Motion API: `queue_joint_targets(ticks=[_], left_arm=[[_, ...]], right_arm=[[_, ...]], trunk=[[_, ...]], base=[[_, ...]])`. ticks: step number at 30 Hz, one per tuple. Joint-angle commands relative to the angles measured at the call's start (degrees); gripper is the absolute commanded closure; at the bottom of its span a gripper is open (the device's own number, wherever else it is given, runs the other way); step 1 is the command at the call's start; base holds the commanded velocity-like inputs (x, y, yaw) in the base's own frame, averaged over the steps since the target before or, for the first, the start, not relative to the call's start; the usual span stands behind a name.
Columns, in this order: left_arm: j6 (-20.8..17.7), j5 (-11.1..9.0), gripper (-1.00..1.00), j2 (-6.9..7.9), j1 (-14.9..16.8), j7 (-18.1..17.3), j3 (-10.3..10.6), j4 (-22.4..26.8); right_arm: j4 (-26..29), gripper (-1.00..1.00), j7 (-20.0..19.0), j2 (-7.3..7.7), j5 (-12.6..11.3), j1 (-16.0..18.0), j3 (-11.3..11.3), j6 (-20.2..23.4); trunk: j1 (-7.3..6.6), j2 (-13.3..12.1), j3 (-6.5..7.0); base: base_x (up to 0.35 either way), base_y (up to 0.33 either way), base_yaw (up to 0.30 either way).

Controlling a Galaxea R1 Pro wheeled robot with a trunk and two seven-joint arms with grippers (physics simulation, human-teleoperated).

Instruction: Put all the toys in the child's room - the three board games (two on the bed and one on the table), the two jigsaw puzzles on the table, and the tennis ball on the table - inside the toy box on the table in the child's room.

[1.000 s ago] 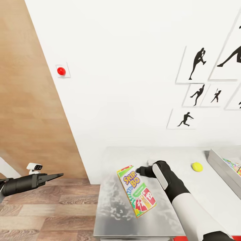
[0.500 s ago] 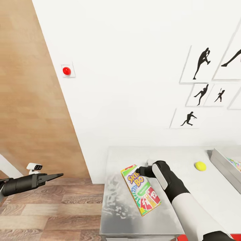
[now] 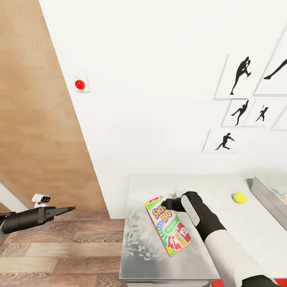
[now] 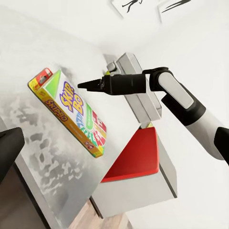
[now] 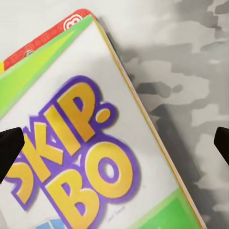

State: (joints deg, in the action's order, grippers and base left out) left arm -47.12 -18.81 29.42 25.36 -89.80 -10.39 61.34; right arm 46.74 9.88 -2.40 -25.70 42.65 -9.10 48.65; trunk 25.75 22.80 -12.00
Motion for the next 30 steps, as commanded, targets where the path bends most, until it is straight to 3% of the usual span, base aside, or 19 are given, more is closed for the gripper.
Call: queue_joint_targets(ticks=[1, 12, 30], left_arm=[[-0.6, 0.0, -1.00, 0.02, 0.0, -0.2, 0.0, 0.0], [-0.6, 0.0, -1.00, 0.02, 0.0, -0.2, 0.0, 0.0], [-0.6, 0.0, -1.00, 0.01, 0.0, -0.2, 0.0, 0.0]], right_arm=[[0.1, -1.00, 0.6, 0.04, -0.6, 0.1, -0.1, 0.1], [0.0, -1.00, 0.6, 0.33, -0.7, 0.0, -0.2, 0.2], [-0.2, -1.00, 0.6, 0.21, -0.7, 0.1, -0.2, 0.2]], trunk=[[0.03, 0.1, -0.12], [0.03, 0.1, -0.26], [0.03, 0.1, -1.77]], base=[[0.000, 0.001, 0.000], [0.000, 0.000, 0.000], [0.000, 0.000, 0.000]])
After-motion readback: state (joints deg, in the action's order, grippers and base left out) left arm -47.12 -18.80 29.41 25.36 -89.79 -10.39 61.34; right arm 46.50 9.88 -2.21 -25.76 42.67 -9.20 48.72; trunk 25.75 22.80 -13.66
